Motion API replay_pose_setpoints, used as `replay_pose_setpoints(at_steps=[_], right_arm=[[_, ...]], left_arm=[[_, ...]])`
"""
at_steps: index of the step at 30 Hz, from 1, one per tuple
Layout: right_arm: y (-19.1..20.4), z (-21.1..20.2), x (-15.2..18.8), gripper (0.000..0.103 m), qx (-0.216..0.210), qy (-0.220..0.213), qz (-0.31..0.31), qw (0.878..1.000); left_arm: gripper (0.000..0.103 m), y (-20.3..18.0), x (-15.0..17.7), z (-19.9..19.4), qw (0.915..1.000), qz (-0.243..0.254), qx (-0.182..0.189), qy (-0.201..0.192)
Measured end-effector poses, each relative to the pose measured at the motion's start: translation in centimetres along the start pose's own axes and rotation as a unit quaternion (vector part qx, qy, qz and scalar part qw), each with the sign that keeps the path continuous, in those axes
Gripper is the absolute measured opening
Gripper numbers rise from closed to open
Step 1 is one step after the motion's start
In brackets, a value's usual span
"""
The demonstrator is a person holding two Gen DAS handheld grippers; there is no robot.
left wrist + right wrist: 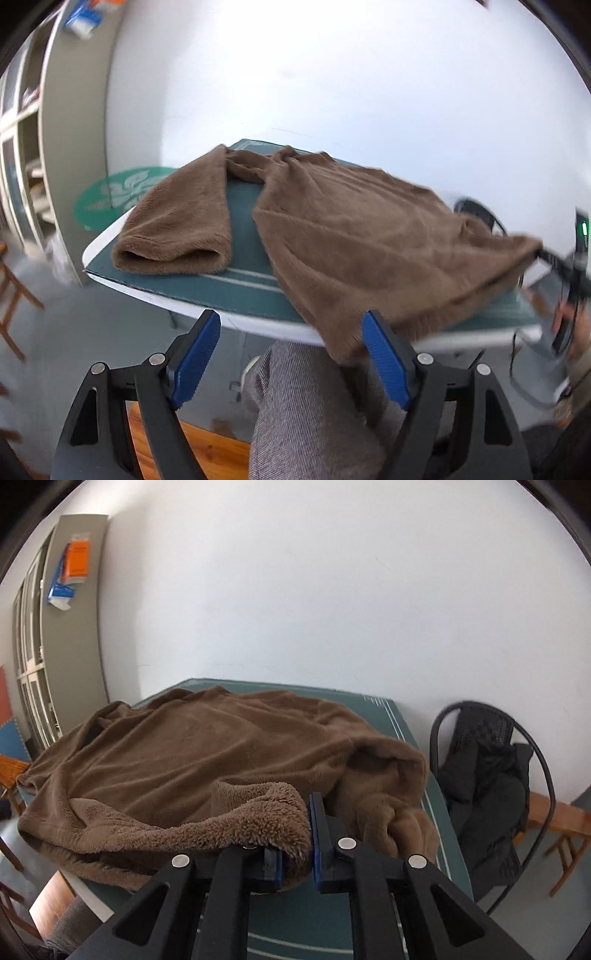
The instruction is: Fold clothes
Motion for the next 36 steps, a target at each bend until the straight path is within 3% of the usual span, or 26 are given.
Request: replay_pose_setpoints(at_steps=[3, 5, 9, 11, 15, 20, 25, 27, 36], right_arm=[[0.0, -0.1, 0.6, 0.011, 0.001, 0.005, 0.008, 1.0], [0.2, -0.3, 0.7, 0.011, 0.003, 0.006, 0.009, 1.0], [0.0, -0.6, 0.8, 0.011, 0.012, 0.007, 0.007, 1.0], [-0.2, -0.7, 1.1, 0.011, 0.018, 0.01, 0.006, 1.0], [-0.2, -1.6, 1.6, 0.012, 0.026, 0.008, 0.007, 1.0], [2.2, -4.5, 2.6, 0.012, 0.031, 0.02, -0.022, 0.999], [3.2, -6.0, 5.4, 0.011, 0.008, 0.081, -0.011, 0.997], [2.7, -5.8, 7.4, 0.011, 0.089, 0.112, 0.047, 0.989], [1.8, -3.4, 10.8, 0.012, 0.056, 0.183, 0.048, 0.98]], left_arm=[[0.083, -2.2, 0.5, 1.3, 0.9995, 0.031, -0.008, 0.004], [0.083, -3.4, 0.2, 2.3, 0.9983, 0.048, -0.034, -0.004], [0.083, -3.1, -0.8, 4.4, 0.9914, 0.047, -0.121, -0.014], [0.083, -1.7, -1.6, 4.6, 0.9877, 0.015, -0.154, -0.023], [0.083, 1.4, -4.7, 0.8, 0.9822, -0.066, -0.147, -0.097], [0.083, 1.9, -8.1, -5.6, 0.9695, -0.046, -0.162, -0.178], [0.085, 2.8, -7.9, -6.1, 0.9765, -0.025, -0.146, -0.156], [0.086, 2.6, -7.1, -5.0, 0.9782, -0.002, -0.153, -0.14], [0.086, 2.9, -1.3, 0.3, 0.9879, 0.054, -0.143, -0.026]])
Point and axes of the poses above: each gripper's, at about its wrist camera, not at the fingertips, and z roughly the way its jaws point, y to its left, x to its underside, the point moved 5 cm from there along z, roughly the way its jaws point, and after that the axes turned 10 degrees about -x, right-handed, at the moved point
